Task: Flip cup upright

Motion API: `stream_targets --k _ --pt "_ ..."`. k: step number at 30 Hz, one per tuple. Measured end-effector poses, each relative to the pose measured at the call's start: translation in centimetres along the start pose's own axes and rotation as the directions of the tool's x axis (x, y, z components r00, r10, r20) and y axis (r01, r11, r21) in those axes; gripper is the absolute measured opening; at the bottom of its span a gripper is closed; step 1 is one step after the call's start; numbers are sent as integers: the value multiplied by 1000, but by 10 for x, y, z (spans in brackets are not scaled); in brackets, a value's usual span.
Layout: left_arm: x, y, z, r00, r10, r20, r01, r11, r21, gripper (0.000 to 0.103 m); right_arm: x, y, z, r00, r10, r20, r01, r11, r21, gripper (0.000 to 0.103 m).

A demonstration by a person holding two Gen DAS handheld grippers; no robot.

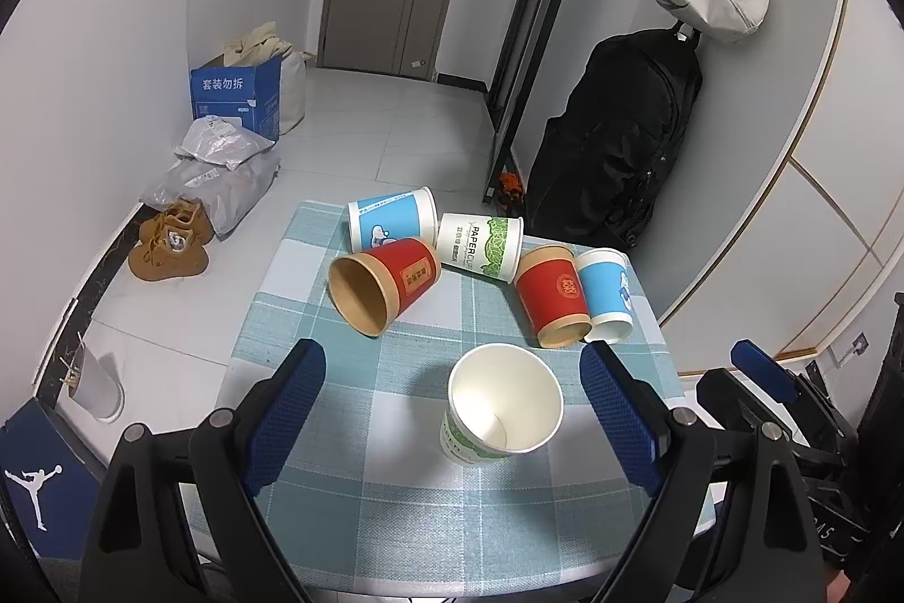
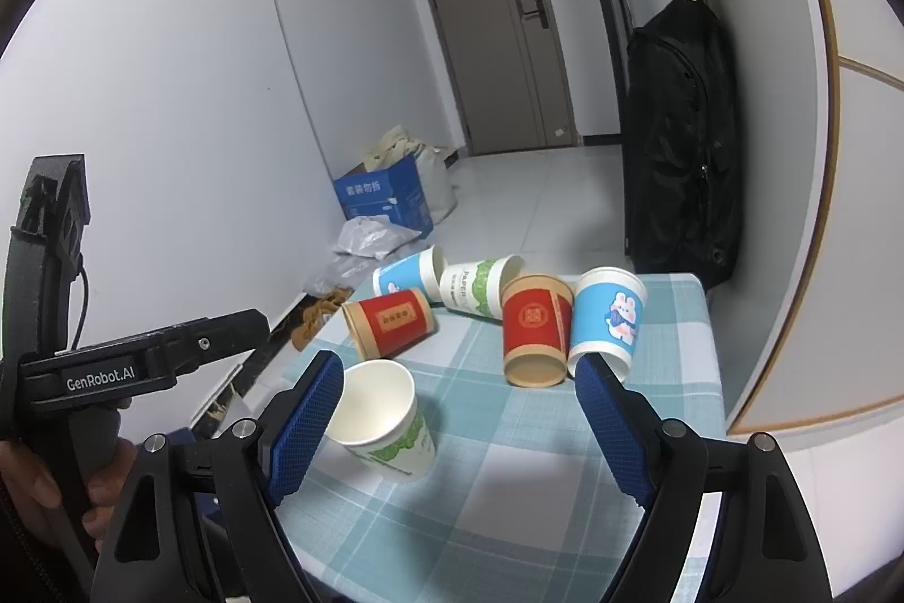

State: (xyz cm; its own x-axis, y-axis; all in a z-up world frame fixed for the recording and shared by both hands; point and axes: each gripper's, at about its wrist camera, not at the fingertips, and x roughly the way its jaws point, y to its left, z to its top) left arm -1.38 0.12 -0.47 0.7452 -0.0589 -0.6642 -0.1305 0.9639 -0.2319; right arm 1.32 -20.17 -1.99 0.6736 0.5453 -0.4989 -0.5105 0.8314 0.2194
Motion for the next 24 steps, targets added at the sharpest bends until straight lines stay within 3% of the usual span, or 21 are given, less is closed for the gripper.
stream_targets --k 24 --pt "1 -4 -4 1000 -17 0 17 1000 21 89 2 0 1 1000 2 -12 -2 1000 -11 85"
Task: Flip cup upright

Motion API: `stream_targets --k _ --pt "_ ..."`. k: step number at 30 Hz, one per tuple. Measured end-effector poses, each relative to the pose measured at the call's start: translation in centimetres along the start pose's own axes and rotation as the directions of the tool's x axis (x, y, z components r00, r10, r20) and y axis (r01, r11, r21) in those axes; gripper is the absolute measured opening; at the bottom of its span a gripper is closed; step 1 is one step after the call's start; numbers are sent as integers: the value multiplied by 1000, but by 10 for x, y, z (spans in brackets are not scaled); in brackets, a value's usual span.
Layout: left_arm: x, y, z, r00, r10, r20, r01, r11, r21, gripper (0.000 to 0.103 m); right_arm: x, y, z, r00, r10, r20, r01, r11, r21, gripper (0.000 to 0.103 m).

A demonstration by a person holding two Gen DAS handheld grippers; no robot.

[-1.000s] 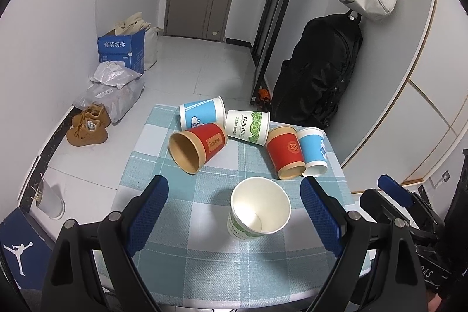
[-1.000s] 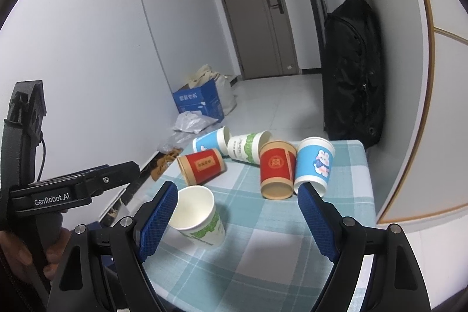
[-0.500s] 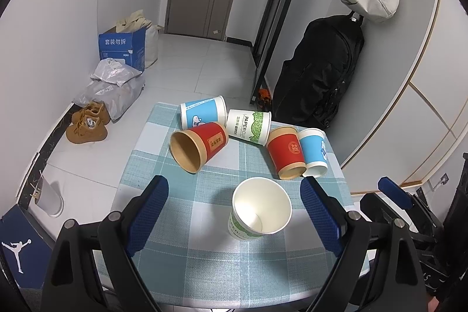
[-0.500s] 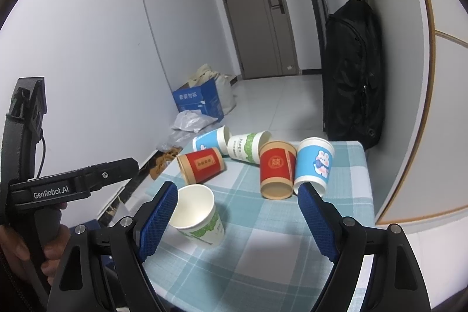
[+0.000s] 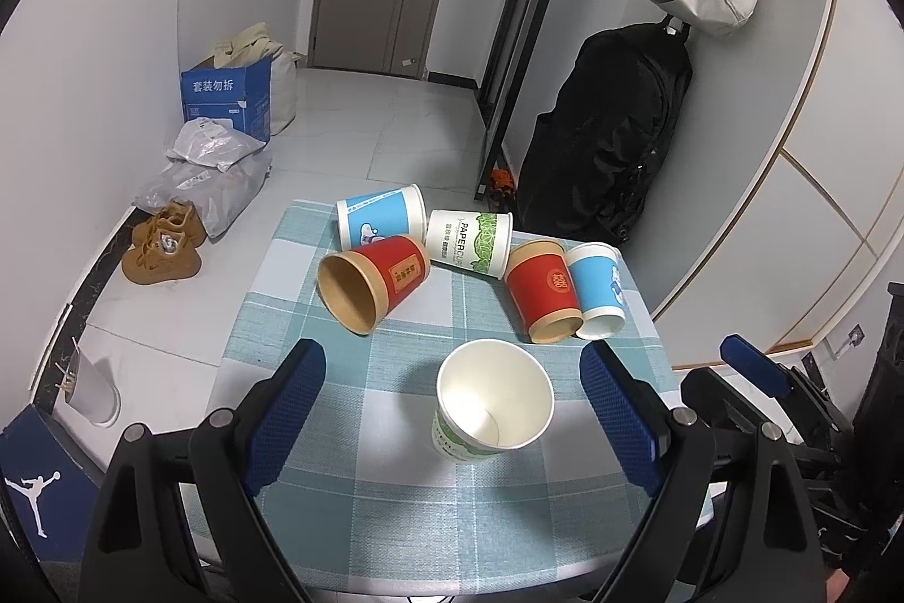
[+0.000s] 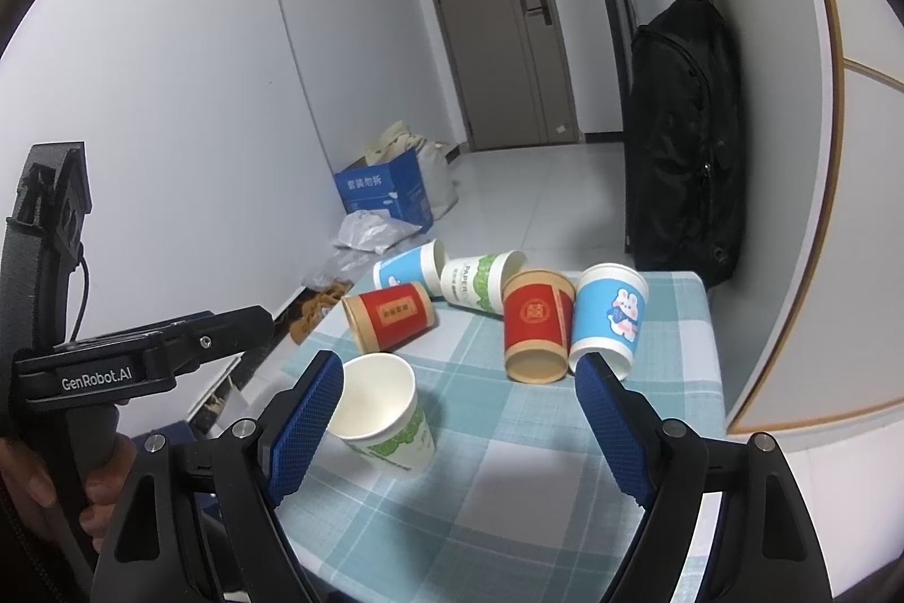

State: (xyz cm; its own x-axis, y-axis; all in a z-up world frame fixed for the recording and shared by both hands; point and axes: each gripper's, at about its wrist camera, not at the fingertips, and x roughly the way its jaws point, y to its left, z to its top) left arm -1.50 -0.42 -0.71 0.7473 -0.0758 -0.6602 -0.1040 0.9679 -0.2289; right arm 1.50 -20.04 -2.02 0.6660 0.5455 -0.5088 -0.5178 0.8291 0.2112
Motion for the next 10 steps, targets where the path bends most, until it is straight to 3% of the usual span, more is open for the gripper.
stream_targets --k 10 --pt "-3 -8 -1 999 21 26 -22 999 37 89 3 -2 -1 1000 -1 -13 1 1000 9 86"
